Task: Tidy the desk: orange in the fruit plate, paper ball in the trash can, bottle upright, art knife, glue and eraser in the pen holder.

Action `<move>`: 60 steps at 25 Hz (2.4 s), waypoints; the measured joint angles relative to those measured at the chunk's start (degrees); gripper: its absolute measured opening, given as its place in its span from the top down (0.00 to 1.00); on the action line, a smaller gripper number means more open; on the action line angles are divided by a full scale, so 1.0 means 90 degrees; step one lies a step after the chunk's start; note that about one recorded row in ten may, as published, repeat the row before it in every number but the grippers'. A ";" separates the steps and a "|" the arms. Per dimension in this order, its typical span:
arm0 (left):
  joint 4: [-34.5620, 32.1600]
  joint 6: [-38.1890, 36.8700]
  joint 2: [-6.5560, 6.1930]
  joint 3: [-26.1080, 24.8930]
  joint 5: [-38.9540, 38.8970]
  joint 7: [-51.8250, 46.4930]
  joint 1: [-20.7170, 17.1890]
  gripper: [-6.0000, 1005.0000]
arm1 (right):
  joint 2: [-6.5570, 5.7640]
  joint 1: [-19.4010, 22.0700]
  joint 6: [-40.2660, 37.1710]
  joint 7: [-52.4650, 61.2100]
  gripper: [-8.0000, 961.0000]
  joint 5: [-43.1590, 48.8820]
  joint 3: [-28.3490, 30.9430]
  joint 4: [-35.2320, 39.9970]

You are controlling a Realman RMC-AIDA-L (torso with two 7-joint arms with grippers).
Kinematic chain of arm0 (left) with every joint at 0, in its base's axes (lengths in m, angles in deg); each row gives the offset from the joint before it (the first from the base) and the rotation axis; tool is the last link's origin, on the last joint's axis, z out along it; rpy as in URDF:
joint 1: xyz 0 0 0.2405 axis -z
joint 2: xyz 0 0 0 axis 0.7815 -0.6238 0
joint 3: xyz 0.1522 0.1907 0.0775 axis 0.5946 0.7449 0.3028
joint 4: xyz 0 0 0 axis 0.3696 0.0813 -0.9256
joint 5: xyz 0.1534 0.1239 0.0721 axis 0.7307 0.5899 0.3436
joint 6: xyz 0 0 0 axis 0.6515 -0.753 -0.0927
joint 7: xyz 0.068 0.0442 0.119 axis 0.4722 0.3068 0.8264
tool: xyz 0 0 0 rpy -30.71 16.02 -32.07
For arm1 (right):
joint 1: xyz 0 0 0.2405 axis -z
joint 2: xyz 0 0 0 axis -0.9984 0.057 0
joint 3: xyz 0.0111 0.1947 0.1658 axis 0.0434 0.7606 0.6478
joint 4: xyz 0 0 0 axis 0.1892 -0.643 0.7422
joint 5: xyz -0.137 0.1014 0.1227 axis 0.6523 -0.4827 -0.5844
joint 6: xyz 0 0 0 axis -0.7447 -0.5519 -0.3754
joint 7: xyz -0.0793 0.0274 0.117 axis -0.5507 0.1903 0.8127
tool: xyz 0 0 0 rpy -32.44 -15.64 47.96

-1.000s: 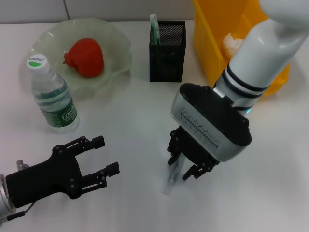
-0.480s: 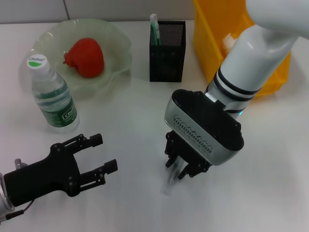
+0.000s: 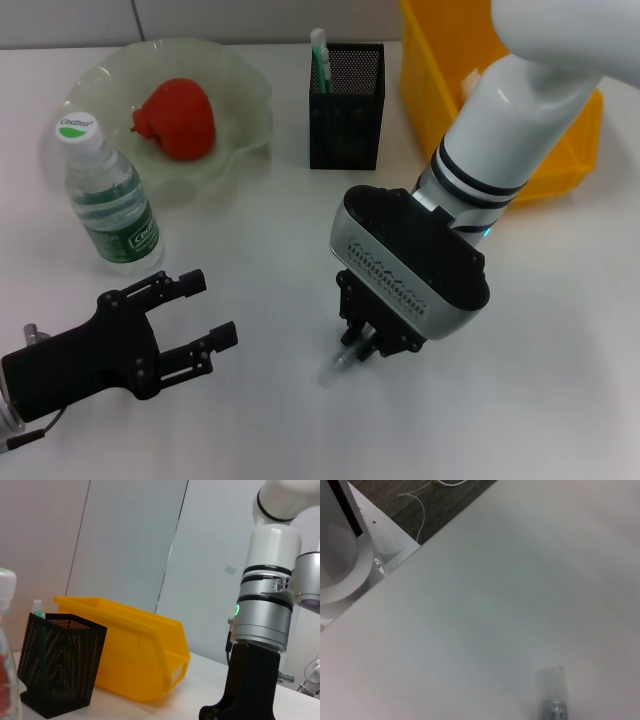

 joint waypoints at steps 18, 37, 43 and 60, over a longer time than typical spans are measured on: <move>-0.0066 -0.0067 -0.0041 -0.0080 0.0001 -0.0054 -0.0014 0.22 | -0.0086 0.0202 -0.0566 0.0008 0.85 0.0293 0.2323 0.0248; -0.0212 -0.0037 0.0098 -0.0447 -0.0009 0.0010 0.0044 0.22 | -0.0068 0.1471 0.0661 -0.0257 0.85 -0.2864 0.4023 -0.0191; -0.0244 0.0011 0.0131 -0.0657 -0.0019 0.0025 0.0044 0.22 | -0.0068 0.1944 0.1206 -0.0584 0.85 -0.4563 0.4065 -0.0390; -0.0125 -0.0035 0.0184 -0.0630 -0.0001 0.0253 -0.0015 0.22 | -0.0072 0.1613 0.2152 -0.0977 0.86 -0.5470 0.4703 -0.1222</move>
